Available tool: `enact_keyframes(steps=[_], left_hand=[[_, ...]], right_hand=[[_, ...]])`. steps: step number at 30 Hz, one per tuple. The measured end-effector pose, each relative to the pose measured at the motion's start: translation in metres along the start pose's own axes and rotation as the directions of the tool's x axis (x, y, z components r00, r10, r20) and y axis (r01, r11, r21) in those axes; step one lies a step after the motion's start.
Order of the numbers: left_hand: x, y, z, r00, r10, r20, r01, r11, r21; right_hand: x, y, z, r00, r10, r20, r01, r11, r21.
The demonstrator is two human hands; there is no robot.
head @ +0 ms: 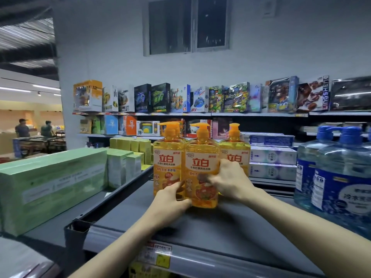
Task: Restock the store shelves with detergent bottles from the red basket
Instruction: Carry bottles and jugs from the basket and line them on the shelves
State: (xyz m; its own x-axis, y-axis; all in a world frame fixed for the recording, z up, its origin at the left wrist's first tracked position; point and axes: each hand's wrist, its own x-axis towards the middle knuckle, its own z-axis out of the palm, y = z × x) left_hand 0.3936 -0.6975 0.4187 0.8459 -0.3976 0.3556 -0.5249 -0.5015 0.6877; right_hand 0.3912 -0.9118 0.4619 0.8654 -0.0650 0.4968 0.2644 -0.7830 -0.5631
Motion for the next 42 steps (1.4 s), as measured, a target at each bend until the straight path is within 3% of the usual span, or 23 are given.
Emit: enact_keyframes(steps=[4, 15, 21, 25, 32, 37, 42], left_hand=[[0.0, -0.001, -0.001, 0.999, -0.04, 0.024, 0.039, 0.999, 0.019], [0.005, -0.007, 0.004, 0.996, -0.039, 0.079, 0.036, 0.999, 0.033], [0.005, -0.01, 0.005, 0.995, -0.04, 0.096, 0.037, 0.999, 0.034], [0.007, -0.013, 0.006, 0.994, -0.034, 0.104, 0.031, 0.999, 0.03], [0.014, -0.019, 0.012, 0.993, -0.043, 0.106, 0.031, 0.994, 0.109], [0.013, -0.019, 0.014, 0.99, -0.052, 0.132, 0.027, 0.982, 0.187], [0.009, -0.009, 0.011, 0.984, -0.088, 0.153, 0.047, 0.967, 0.252]], right_hand=[[0.007, -0.001, 0.006, 0.997, 0.053, -0.052, -0.058, 0.994, -0.092], [0.002, -0.006, 0.014, 0.987, 0.117, -0.106, -0.127, 0.988, -0.086], [-0.012, -0.015, 0.028, 0.963, 0.177, -0.202, -0.239, 0.909, -0.341], [-0.019, -0.013, 0.035, 0.969, 0.219, -0.118, -0.246, 0.911, -0.332], [-0.024, -0.013, 0.041, 0.951, 0.257, -0.173, -0.301, 0.899, -0.318], [-0.034, -0.016, 0.036, 0.948, 0.314, -0.042, -0.304, 0.865, -0.4], [-0.059, -0.019, 0.017, 0.937, 0.323, 0.136, -0.201, 0.813, -0.547]])
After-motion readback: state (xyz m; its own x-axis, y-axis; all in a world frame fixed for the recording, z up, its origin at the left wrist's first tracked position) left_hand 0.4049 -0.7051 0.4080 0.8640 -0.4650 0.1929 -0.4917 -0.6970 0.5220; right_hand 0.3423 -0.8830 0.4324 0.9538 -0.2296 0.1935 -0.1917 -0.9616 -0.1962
